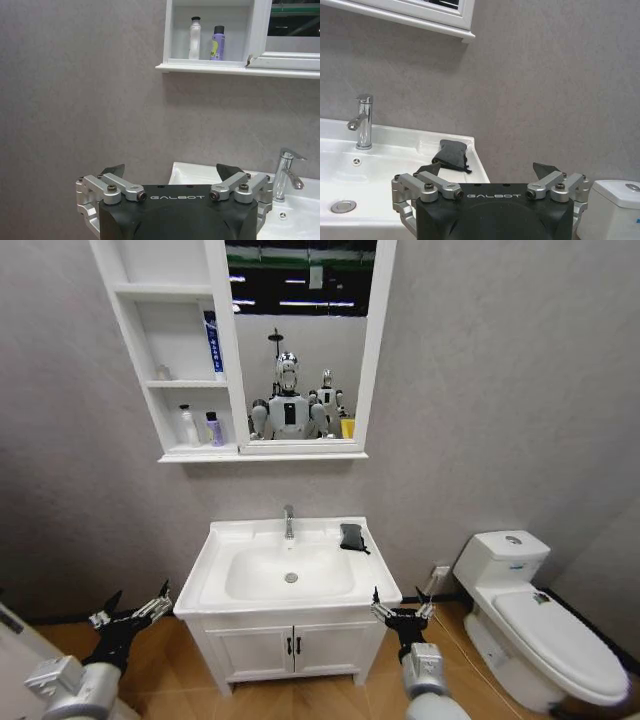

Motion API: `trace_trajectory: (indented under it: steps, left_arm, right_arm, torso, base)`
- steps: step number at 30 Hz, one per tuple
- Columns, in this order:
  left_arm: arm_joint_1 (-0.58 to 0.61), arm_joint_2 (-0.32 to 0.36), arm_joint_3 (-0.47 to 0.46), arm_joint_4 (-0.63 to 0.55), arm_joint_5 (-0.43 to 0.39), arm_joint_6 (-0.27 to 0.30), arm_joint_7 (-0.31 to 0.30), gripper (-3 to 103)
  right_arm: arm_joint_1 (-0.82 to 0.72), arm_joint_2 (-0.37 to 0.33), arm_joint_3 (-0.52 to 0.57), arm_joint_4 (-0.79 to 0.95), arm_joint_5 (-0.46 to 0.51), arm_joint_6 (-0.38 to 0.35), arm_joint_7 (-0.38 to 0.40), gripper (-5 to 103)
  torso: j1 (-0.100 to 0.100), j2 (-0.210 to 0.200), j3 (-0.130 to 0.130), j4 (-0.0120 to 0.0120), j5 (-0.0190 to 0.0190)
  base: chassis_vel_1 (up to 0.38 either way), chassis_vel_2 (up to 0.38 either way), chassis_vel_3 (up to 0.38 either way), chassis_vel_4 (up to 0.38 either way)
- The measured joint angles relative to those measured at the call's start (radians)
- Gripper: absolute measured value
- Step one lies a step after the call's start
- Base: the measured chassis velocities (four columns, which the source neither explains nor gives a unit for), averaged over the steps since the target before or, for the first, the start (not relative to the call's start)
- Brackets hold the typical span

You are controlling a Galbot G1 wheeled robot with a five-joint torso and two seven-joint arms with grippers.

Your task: Move facial cleanser and shampoo from washbasin to cabinet, then wipe washbasin with towel.

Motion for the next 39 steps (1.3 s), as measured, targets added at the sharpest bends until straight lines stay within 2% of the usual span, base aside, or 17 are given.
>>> trace_trajectory:
  steps: [2,15,17,19,22,27,30,34,36,39]
  left_arm:
    - [0.000,0.000,0.000,0.000,0.000,0.000,0.000,100]
    - [0.000,0.000,0.000,0.000,0.000,0.000,0.000,100]
    - [0.000,0.000,0.000,0.000,0.000,0.000,0.000,100]
    - [0.000,0.000,0.000,0.000,0.000,0.000,0.000,100]
    - [0.000,0.000,0.000,0.000,0.000,0.000,0.000,100]
    - [0.000,0.000,0.000,0.000,0.000,0.000,0.000,100]
    - [0.000,0.000,0.000,0.000,0.000,0.000,0.000,100]
    - [0.000,0.000,0.000,0.000,0.000,0.000,0.000,100]
    - [0.000,0.000,0.000,0.000,0.000,0.000,0.000,100]
    - [0.000,0.000,0.000,0.000,0.000,0.000,0.000,100]
  right_arm:
    - [-0.008,0.008,-0.003,0.001,-0.006,0.003,-0.004,100]
    - [-0.017,-0.009,-0.016,-0.004,-0.022,0.003,-0.020,100]
    - [-0.022,-0.009,-0.019,-0.006,-0.028,0.005,-0.024,100]
    - [-0.035,-0.002,-0.026,-0.010,-0.040,0.010,-0.032,100]
    - [-0.043,0.009,-0.029,-0.015,-0.052,0.024,-0.048,100]
    - [-0.041,0.001,-0.022,-0.019,-0.062,0.029,-0.066,100]
    - [-0.025,-0.030,-0.015,-0.020,-0.055,0.029,-0.065,100]
    - [-0.020,-0.035,-0.015,-0.022,-0.052,0.029,-0.062,100]
    - [-0.023,-0.030,-0.022,-0.025,-0.051,0.028,-0.062,100]
    - [-0.026,-0.023,-0.027,-0.029,-0.053,0.028,-0.063,100]
  torso:
    - [0.000,0.000,0.000,-0.0002,0.0009]
    - [0.000,0.000,0.000,0.0000,0.0000]
    - [0.000,0.000,0.000,0.0000,0.0010]
    - [0.000,0.000,0.000,-0.0001,-0.0002]
    - [0.000,0.000,0.000,-0.0002,0.0011]
    - [0.000,0.000,0.000,-0.0001,0.0003]
    - [-0.001,0.000,0.000,0.0000,0.0005]
    - [-0.001,0.000,0.000,0.0002,0.0000]
    - [0.000,0.000,0.000,-0.0003,0.0014]
    - [0.001,-0.001,0.000,-0.0003,-0.0001]
  base:
    - [0.301,-0.297,-0.305,0.274]
    - [0.355,-0.349,-0.351,0.353]
    - [0.349,-0.364,-0.368,0.353]
    - [0.351,-0.385,-0.349,0.348]
    - [0.358,-0.357,-0.357,0.354]
    - [0.325,-0.338,-0.332,0.346]
    - [0.220,-0.184,-0.244,0.208]
    - [0.069,0.033,-0.082,0.110]
    - [-0.055,-0.014,0.008,0.008]
    - [-0.068,0.009,0.085,-0.056]
